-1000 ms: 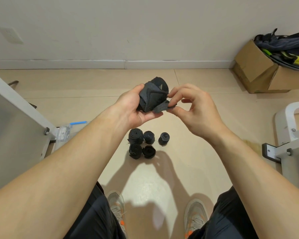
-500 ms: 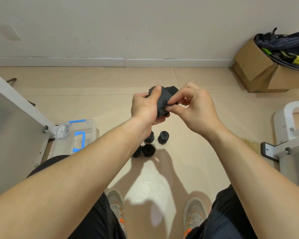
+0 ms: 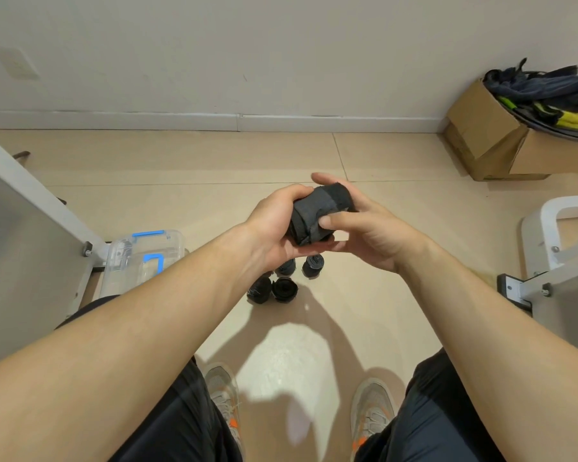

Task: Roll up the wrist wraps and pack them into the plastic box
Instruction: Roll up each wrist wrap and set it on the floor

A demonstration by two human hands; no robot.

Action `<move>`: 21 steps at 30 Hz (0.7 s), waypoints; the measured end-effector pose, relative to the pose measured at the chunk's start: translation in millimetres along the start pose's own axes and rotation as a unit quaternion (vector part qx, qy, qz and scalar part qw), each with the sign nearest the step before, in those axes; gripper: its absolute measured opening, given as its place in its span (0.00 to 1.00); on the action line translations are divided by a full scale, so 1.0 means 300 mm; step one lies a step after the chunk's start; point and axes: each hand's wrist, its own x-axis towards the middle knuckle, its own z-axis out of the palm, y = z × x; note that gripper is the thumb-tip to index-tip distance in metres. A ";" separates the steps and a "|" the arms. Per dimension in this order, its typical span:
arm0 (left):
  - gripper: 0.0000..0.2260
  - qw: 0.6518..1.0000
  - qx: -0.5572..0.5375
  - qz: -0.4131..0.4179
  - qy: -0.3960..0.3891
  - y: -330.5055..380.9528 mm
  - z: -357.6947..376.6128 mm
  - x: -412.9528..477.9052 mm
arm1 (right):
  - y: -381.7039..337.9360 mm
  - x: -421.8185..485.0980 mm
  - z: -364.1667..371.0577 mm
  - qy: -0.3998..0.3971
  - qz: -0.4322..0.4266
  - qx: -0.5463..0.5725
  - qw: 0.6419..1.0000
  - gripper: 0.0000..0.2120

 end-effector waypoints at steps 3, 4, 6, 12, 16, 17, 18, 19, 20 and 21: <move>0.12 0.999 0.026 -0.024 -0.022 0.002 -0.010 -0.024 | 0.001 -0.016 -0.002 -0.014 -0.010 0.011 1.000 0.24; 0.12 0.999 0.037 -0.027 -0.023 0.002 -0.014 -0.031 | 0.000 -0.022 0.005 -0.002 -0.020 -0.012 1.000 0.22; 0.14 0.998 0.048 -0.036 -0.022 0.004 -0.018 -0.047 | -0.005 -0.033 0.029 0.038 -0.034 -0.049 0.998 0.19; 0.24 0.975 0.192 0.068 0.088 -0.004 0.004 -0.078 | -0.020 -0.071 0.087 0.154 -0.026 -0.044 0.987 0.12; 0.16 0.872 0.331 0.340 0.122 -0.076 0.031 -0.089 | -0.004 -0.085 0.132 0.184 0.020 0.082 0.979 0.21; 0.12 0.867 0.336 0.352 0.107 -0.093 0.032 -0.087 | 0.002 -0.092 0.138 0.179 0.025 0.106 0.978 0.21; 0.10 0.865 0.343 0.352 0.106 -0.106 0.028 -0.078 | 0.009 -0.096 0.140 0.170 0.033 0.117 0.978 0.19; 0.12 0.862 0.352 0.346 0.114 -0.118 0.023 -0.069 | 0.022 -0.100 0.139 0.160 0.042 0.127 0.978 0.18; 0.13 0.859 0.361 0.341 0.125 -0.127 0.016 -0.054 | 0.039 -0.101 0.136 0.153 0.051 0.138 0.977 0.16; 0.15 0.857 0.368 0.334 0.134 -0.133 0.015 -0.042 | 0.058 -0.100 0.131 0.152 0.058 0.148 0.975 0.16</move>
